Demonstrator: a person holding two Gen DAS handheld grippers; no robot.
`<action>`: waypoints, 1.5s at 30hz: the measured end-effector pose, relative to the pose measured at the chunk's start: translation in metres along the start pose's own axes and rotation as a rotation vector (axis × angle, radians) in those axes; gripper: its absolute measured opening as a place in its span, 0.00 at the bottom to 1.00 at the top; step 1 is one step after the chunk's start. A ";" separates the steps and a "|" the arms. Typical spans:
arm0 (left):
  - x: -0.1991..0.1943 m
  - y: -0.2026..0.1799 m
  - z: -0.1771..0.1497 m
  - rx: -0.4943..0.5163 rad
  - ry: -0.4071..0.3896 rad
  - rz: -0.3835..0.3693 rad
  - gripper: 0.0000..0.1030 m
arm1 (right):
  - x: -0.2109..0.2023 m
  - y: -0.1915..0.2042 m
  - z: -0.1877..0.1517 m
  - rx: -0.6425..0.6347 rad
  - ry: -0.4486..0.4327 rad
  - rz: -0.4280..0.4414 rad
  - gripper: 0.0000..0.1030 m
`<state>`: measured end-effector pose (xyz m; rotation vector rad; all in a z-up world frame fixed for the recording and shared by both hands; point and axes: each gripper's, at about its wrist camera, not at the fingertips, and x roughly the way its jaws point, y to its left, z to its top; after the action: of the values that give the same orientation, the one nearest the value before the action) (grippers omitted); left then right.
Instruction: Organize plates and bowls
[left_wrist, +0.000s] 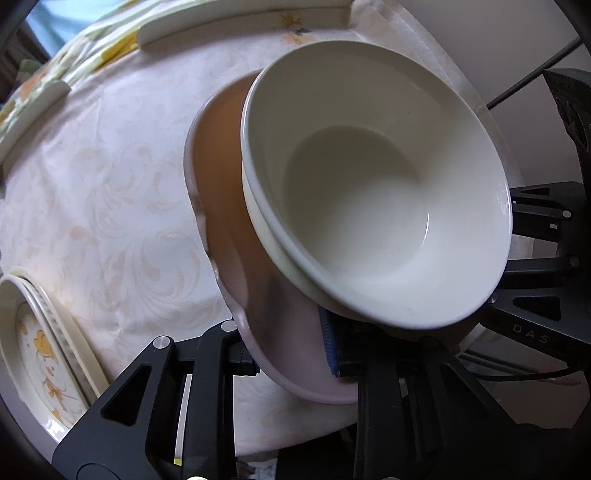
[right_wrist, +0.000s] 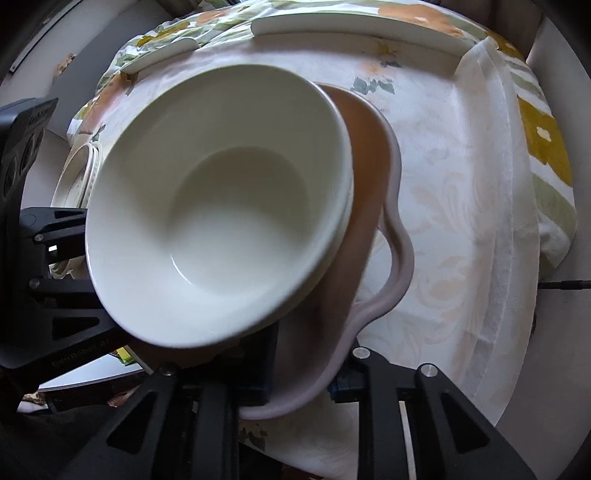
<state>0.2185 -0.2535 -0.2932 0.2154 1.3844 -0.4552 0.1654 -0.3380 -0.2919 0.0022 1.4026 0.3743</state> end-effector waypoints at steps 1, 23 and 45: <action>-0.001 -0.003 -0.001 0.010 -0.007 0.012 0.21 | -0.002 0.000 -0.002 -0.002 -0.011 0.000 0.19; -0.128 0.034 -0.041 -0.058 -0.194 0.094 0.21 | -0.085 0.066 0.016 -0.150 -0.162 -0.075 0.19; -0.131 0.252 -0.158 -0.037 -0.100 0.101 0.21 | 0.010 0.279 0.048 -0.099 -0.126 -0.042 0.19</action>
<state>0.1708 0.0602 -0.2234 0.2280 1.2767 -0.3516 0.1417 -0.0626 -0.2311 -0.0834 1.2570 0.4020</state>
